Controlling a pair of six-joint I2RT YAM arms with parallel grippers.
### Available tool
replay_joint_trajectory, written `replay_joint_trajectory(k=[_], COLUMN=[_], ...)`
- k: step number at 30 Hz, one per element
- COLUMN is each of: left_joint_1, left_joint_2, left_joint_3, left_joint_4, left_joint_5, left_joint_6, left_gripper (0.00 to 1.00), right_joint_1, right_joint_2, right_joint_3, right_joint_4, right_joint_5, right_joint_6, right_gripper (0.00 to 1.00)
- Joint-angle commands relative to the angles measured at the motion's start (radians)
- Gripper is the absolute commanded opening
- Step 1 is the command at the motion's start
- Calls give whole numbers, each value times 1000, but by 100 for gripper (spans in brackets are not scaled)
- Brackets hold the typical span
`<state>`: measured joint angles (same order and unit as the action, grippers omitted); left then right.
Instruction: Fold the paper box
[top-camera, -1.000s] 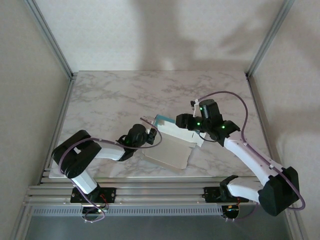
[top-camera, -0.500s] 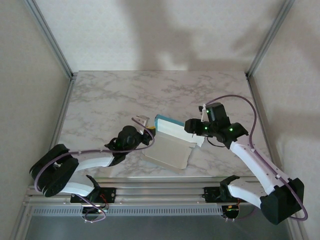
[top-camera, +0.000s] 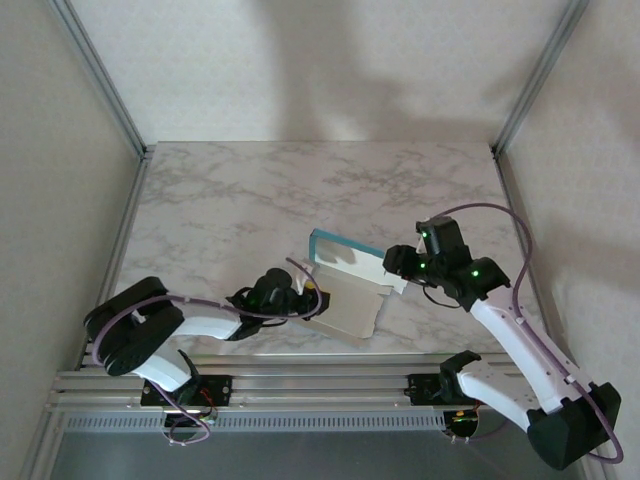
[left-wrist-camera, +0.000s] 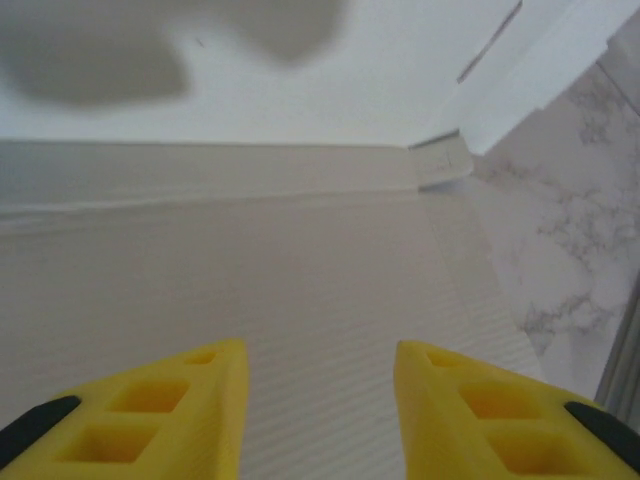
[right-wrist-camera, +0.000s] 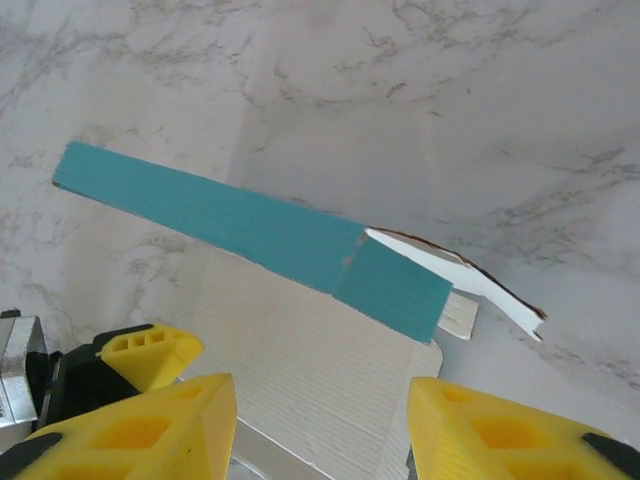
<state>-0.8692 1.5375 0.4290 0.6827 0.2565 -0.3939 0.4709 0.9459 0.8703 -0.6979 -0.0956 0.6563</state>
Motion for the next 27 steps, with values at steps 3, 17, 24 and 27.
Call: replay_joint_trajectory(k=[3, 17, 24, 27], left_joint_1=[-47, -82, -91, -97], left_joint_2=[93, 261, 273, 260], left_joint_3=[25, 55, 24, -1], left_joint_4=[118, 248, 307, 302], left_joint_5=[47, 34, -73, -126], left_joint_6=[-90, -319, -435, -466], left_gripper=[41, 33, 27, 26], right_joint_1=[-6, -5, -31, -77], right_joint_2=[-26, -118, -116, -71], right_joint_3=[-58, -285, -386, -410], right_joint_4=[34, 203, 312, 392], right_joint_5=[-3, -51, -34, -105], right_joint_6=[11, 51, 72, 75], right_gripper=[46, 44, 41, 41])
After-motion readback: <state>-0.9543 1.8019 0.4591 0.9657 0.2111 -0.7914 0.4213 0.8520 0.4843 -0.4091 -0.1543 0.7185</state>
